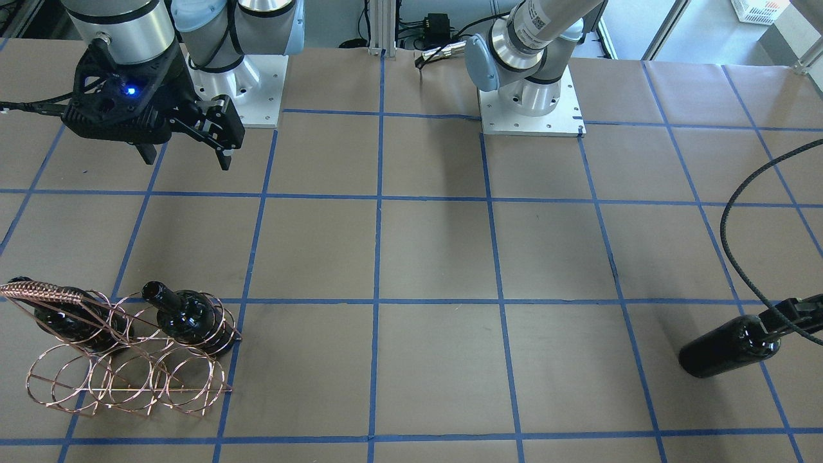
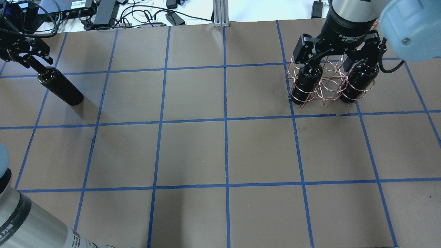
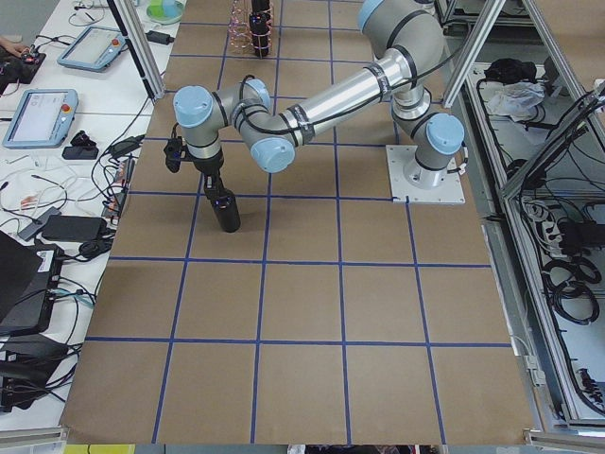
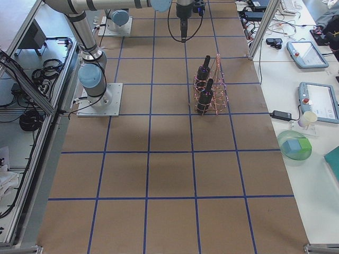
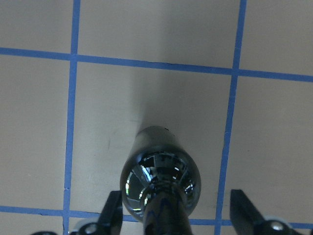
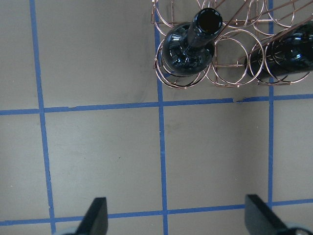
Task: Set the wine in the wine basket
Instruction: 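Close the left gripper around the bottle's neck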
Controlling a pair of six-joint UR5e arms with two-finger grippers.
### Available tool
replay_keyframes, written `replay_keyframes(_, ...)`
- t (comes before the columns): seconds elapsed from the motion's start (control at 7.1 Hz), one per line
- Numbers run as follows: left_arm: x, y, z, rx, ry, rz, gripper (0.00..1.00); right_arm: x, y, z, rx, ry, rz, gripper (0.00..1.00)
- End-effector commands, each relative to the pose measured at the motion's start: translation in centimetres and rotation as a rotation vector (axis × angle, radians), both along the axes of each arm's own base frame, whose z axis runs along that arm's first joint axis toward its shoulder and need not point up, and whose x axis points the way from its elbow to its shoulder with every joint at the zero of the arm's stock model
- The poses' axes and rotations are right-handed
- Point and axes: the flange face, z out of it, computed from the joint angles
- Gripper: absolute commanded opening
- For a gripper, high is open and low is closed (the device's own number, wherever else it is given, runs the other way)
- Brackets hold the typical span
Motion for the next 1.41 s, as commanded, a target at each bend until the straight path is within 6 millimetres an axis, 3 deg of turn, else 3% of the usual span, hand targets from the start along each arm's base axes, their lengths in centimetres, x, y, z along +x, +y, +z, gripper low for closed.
replay_keyframes(0.0,0.1,0.1,-0.1,0.000,0.000,-0.001,0.62,0.0,0.0,0.0,0.000,0.000,0.001,1.00)
replay_keyframes(0.28,0.2,0.0,-0.3,0.003,0.001,-0.012,0.54,0.0,0.0,0.0,0.000,0.002,0.000,1.00)
replay_keyframes(0.42,0.2,0.0,-0.3,0.002,0.001,-0.016,0.25,0.0,0.0,0.0,0.000,0.002,0.000,1.00)
replay_keyframes(0.7,0.3,0.2,-0.6,0.009,0.005,-0.019,0.00,0.0,0.0,0.0,0.000,0.002,0.000,1.00)
replay_keyframes(0.99,0.5,0.4,-0.4,0.011,0.010,-0.015,0.00,0.0,0.0,0.0,0.000,0.002,0.000,1.00)
replay_keyframes(1.13,0.3,0.7,0.6,0.001,0.005,-0.015,0.00,0.0,0.0,0.0,0.000,0.002,0.000,1.00)
replay_keyframes(1.27,-1.3,1.0,2.4,-0.009,-0.001,-0.004,0.00,0.0,0.0,0.0,0.000,0.002,0.000,1.00)
